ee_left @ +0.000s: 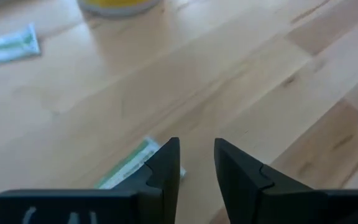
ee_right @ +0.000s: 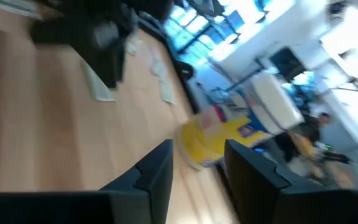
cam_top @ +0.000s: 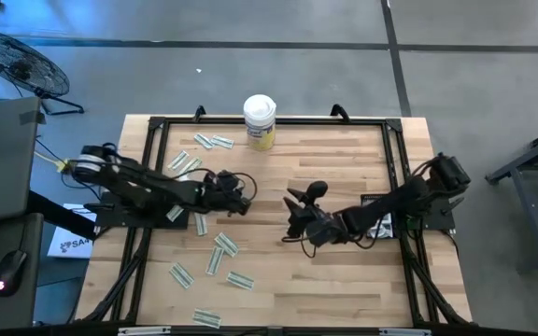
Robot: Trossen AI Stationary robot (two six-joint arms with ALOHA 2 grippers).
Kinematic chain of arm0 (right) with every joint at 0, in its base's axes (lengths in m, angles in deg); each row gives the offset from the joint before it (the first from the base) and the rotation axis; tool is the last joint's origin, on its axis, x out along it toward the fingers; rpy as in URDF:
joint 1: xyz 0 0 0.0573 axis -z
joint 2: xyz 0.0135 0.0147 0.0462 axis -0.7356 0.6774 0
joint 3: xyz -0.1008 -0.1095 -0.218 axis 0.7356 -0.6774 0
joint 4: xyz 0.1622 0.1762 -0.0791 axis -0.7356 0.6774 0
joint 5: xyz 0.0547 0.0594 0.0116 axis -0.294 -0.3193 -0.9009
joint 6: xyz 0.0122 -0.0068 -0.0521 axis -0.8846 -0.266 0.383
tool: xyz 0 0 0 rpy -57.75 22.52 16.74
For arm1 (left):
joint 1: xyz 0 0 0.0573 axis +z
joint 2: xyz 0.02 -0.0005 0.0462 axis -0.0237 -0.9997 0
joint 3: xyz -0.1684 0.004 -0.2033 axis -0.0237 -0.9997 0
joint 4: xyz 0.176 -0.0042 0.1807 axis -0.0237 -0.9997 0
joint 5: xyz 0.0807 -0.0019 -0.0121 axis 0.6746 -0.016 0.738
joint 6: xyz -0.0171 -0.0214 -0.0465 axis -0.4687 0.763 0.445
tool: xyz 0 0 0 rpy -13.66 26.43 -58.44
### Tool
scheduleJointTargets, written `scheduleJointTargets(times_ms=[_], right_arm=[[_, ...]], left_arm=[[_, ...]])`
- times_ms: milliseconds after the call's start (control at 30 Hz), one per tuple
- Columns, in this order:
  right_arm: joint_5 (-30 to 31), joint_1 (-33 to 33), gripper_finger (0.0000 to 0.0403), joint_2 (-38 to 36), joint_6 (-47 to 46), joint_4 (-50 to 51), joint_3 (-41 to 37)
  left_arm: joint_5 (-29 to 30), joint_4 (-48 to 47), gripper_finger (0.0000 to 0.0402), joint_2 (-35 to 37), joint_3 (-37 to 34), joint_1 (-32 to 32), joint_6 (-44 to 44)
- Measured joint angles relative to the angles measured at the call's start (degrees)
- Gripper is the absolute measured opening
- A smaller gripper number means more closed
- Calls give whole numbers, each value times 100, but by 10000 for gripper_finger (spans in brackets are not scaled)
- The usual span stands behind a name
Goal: Pick & Place First Aid Supplies
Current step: Put the bandage into the left black basket
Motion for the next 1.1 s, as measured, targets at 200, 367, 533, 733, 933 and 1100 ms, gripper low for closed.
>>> scheduleJointTargets(times_ms=[200,367,533,733,933,1100], right_arm=[[-858,19,138,-200,-126,107,-2],[-1290,225,138,-238,-220,60,-5],[-1581,398,138,-238,-442,48,-7],[-1768,400,138,-238,-475,33,-7],[-1765,400,138,-238,-476,60,-7],[-1770,400,138,-238,-476,68,-7]], left_arm=[[463,31,96,-391,226,0,392],[581,88,96,-713,397,2,467],[755,210,96,-1124,522,55,535],[396,154,96,-1347,542,331,696],[212,136,97,-1479,552,456,700],[184,75,97,-1481,552,448,820]])
